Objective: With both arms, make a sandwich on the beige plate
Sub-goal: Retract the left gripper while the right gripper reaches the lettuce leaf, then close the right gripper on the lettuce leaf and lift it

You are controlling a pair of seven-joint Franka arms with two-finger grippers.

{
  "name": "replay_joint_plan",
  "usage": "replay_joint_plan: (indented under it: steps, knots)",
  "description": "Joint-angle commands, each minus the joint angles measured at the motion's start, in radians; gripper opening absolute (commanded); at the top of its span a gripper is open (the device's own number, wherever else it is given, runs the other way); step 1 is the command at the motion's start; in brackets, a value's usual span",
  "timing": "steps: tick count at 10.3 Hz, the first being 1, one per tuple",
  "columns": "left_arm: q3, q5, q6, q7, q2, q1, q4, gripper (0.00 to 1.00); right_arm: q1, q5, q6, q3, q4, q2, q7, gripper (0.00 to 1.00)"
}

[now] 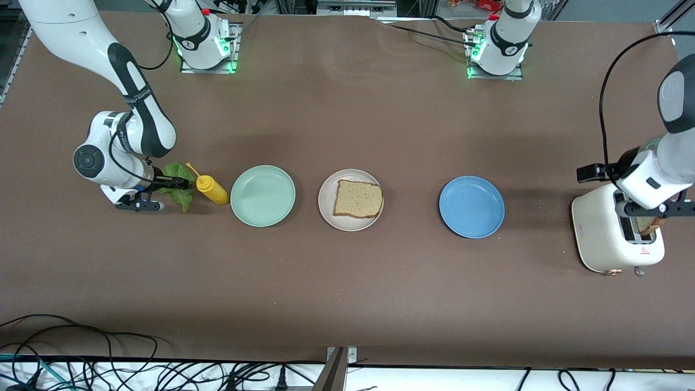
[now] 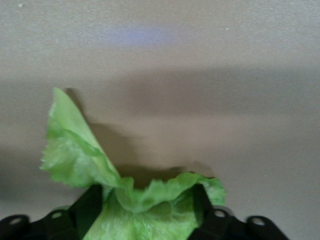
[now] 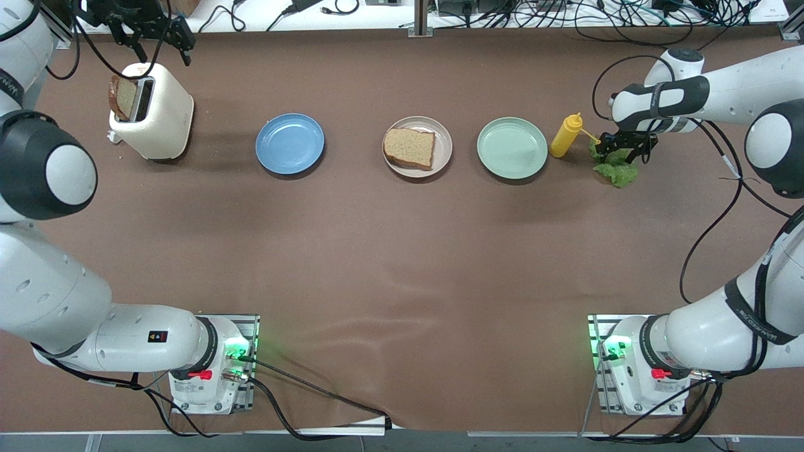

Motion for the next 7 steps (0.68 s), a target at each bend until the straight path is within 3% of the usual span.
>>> replay_joint_plan:
  steps: [1,4,7]
  knots:
    - [0.042,-0.025,0.019,0.023,-0.104,-0.039,-0.092,1.0,-0.004,0.015,0.011,0.001,0.006,0.017,-0.012,0.14]
    - [0.046,-0.062,-0.026,0.02,-0.17,-0.069,-0.088,1.0,-0.002,0.015,0.005,0.001,0.012,0.006,-0.013,0.01]
    - [0.045,-0.07,-0.077,0.017,-0.202,-0.076,-0.065,1.0,0.001,0.013,-0.033,0.001,0.055,-0.003,-0.021,0.0]
